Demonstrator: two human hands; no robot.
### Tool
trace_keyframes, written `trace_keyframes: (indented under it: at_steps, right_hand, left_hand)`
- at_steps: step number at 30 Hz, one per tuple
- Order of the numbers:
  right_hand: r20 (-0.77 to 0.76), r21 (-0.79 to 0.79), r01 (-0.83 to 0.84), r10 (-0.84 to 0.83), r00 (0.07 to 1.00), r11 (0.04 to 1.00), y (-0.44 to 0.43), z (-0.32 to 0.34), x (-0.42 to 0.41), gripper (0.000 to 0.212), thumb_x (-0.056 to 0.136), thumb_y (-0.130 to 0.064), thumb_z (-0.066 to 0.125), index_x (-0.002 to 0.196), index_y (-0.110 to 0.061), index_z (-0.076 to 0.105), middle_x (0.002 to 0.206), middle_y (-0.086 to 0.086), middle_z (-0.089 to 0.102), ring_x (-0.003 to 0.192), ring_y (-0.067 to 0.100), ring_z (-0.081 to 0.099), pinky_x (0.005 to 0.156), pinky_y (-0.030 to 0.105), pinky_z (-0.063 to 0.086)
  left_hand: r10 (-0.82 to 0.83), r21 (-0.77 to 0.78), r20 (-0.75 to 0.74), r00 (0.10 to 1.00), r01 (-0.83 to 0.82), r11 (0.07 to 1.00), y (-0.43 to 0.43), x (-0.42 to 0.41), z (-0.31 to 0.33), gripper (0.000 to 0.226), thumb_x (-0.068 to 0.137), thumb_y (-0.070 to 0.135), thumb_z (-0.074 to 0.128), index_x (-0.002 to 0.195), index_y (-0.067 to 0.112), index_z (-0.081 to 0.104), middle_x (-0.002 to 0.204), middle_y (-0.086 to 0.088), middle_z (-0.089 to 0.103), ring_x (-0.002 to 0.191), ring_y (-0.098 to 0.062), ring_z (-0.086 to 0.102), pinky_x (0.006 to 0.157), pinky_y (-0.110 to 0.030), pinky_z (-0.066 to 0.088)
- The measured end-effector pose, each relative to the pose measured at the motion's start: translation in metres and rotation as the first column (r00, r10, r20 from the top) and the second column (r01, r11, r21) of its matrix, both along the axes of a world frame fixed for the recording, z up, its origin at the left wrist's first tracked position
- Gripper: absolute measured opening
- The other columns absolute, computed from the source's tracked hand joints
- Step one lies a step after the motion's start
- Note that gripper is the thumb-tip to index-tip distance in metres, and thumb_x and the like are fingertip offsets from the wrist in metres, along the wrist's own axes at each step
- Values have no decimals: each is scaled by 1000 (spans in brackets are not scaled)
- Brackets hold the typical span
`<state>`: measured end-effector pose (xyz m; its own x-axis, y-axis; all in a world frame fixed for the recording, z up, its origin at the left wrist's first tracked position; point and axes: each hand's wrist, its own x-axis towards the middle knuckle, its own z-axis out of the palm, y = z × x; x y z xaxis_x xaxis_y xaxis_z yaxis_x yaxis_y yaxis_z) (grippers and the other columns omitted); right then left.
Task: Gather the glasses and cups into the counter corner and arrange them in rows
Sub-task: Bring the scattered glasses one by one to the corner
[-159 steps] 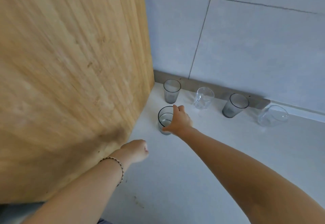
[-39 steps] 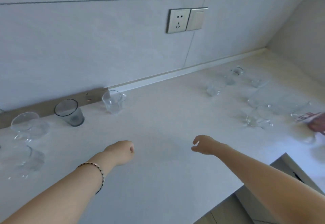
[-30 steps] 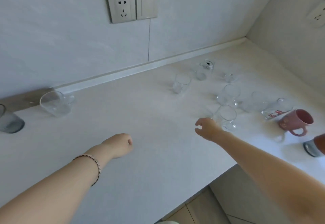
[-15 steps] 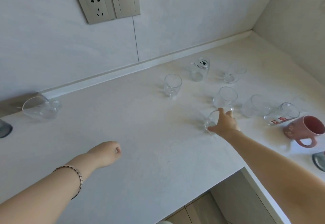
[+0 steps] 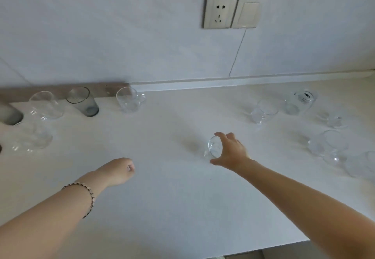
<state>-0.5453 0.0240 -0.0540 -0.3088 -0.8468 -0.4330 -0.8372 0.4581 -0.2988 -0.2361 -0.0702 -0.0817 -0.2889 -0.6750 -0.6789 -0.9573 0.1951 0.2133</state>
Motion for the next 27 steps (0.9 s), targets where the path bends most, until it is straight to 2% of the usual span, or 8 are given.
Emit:
trace_keyframes:
  at_steps: [4, 9, 11, 15, 22, 25, 27]
  right_hand:
    - [57, 8, -148, 148, 987, 989, -42, -2, 97, 87, 69, -37, 75, 142, -30, 28, 135, 3, 40, 119, 26, 51, 95, 32, 44]
    - [63, -2, -266, 266, 962, 964, -98, -3, 214, 91, 68, -37, 77, 143, -29, 26, 136, 4, 40, 121, 26, 51, 96, 34, 45]
    - [67, -17, -268, 269, 961, 963, -125, -4, 257, 95, 68, -36, 78, 145, -25, 24, 137, 5, 40, 122, 27, 51, 97, 35, 45]
    - [41, -66, -266, 269, 962, 962, -180, -8, 327, 92, 69, -33, 79, 141, -14, 26, 137, 7, 40, 123, 27, 50, 97, 35, 44]
    - [-30, -54, -268, 267, 963, 962, -239, -20, 388, 81, 70, -32, 79, 134, -12, 34, 134, 9, 42, 121, 29, 51, 96, 36, 45]
    - [-52, -37, -258, 256, 965, 965, -243, -26, 395, 80, 70, -31, 78, 135, -13, 34, 134, 9, 41, 121, 29, 50, 95, 36, 45]
    - [-59, -43, -264, 261, 963, 964, -242, -30, 394, 83, 72, -32, 78, 138, -14, 31, 136, 9, 40, 122, 29, 49, 95, 37, 45]
  left_hand:
    - [103, -26, -15, 995, -104, 994, -13, 76, 4, 23, 96, 21, 41, 109, 12, 59, 99, 2, 50, 92, -16, 49, 79, -23, 36]
    - [190, 10, 4, 982, -190, 982, -29, 174, 2, 11, 93, 18, 42, 88, 19, 51, 96, 0, 54, 88, -19, 53, 78, -28, 42]
    - [191, 16, 22, 981, -191, 981, -37, 209, 0, 10, 93, 18, 41, 87, 20, 50, 96, -1, 55, 88, -20, 53, 83, -31, 44]
    - [223, 35, 47, 974, -224, 974, -49, 262, -3, 9, 93, 20, 41, 86, 21, 47, 96, 0, 53, 87, -20, 48, 81, -30, 42]
    - [247, 58, 23, 969, -248, 967, -70, 301, -9, 8, 93, 22, 40, 89, 22, 47, 99, 1, 52, 91, -21, 50, 85, -30, 44]
    - [230, 61, -3, 973, -230, 971, -77, 303, -11, 8, 92, 21, 40, 87, 22, 47, 99, 3, 52, 92, -21, 50, 89, -33, 45]
    - [217, 69, -10, 976, -216, 974, -80, 300, -12, 9, 92, 20, 40, 87, 23, 47, 97, 4, 50, 90, -20, 47, 87, -32, 45]
